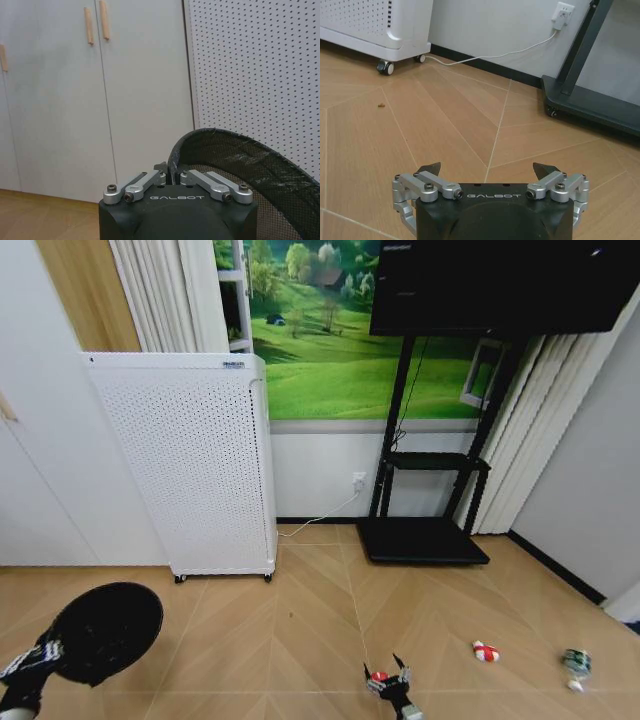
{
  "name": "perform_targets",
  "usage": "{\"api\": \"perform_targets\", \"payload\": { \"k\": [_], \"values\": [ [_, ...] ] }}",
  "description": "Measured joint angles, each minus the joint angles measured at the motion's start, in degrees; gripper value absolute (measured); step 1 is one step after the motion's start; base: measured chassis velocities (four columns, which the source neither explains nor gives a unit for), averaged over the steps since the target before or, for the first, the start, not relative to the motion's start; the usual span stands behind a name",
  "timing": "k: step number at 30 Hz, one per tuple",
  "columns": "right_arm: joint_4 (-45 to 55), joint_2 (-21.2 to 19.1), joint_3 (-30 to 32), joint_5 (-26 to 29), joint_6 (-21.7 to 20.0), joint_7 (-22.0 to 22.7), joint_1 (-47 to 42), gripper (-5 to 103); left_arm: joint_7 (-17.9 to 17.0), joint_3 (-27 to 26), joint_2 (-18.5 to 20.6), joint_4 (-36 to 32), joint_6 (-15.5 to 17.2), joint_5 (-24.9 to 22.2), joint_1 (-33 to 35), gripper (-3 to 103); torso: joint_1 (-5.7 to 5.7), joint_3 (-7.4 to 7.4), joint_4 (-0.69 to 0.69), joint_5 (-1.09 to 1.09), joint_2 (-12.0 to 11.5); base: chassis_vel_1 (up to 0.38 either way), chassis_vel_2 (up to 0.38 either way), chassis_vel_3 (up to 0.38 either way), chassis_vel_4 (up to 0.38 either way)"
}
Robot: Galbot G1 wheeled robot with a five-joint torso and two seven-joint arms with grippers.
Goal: Pick up the trash bin and place the garbage on the floor into it.
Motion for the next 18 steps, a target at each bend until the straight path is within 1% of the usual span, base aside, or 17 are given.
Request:
{"api": "perform_targets", "payload": {
  "k": [8,9,10,11,12,13,15,18],
  "values": [
    [-5.77,0.09,-0.83,-2.48,-0.23,-0.29,4.21,100,0.44,2.05,-1.05,-1.87,-0.90,-0.46,0.49,7,0.00,0.00,0.03,0.00,0.00,0.000,0.000,0.000,0.000],
    [-6.81,0.05,-0.87,-2.89,-0.24,-0.34,4.72,100,0.93,2.51,-1.10,-2.14,-1.22,-1.31,0.49,7,0.00,0.00,0.03,0.00,0.00,0.000,0.000,0.000,0.000],
    [-8.23,-0.03,-0.87,-3.42,-0.24,-0.44,5.34,100,1.55,3.34,-1.13,-2.80,-1.35,-3.20,0.53,7,0.00,0.00,0.02,0.00,0.00,0.000,0.000,0.000,0.000],
    [-8.23,-0.03,-0.87,-3.42,-0.24,-0.44,5.34,100,1.55,3.34,-1.13,-2.80,-1.35,-3.20,0.53,7,0.00,0.00,0.02,0.00,0.00,0.000,0.000,0.000,0.000],
    [-9.70,-0.13,-0.83,-3.85,-0.21,-0.60,5.80,100,2.27,4.27,-1.16,-3.53,-1.20,-5.31,0.56,7,0.00,0.00,0.01,0.01,0.00,0.000,0.000,0.000,0.000],
    [-9.70,-0.13,-0.83,-3.85,-0.21,-0.60,5.80,100,2.27,4.27,-1.16,-3.53,-1.20,-5.31,0.56,7,0.00,0.00,0.01,0.01,0.00,0.000,0.000,0.000,0.000],
    [-11.89,-0.18,-0.66,-4.48,0.03,-0.88,6.26,100,4.09,5.57,-1.20,-3.62,-0.85,-6.61,0.19,7,0.00,0.00,0.01,0.00,0.00,0.000,0.000,0.000,0.000],
    [-13.80,-0.19,-0.55,-5.04,0.27,-1.17,6.78,100,5.03,6.52,-1.28,-3.21,-0.61,-6.69,-0.40,7,0.00,0.00,0.00,0.00,0.00,0.000,0.000,0.000,0.000]
  ]
}}
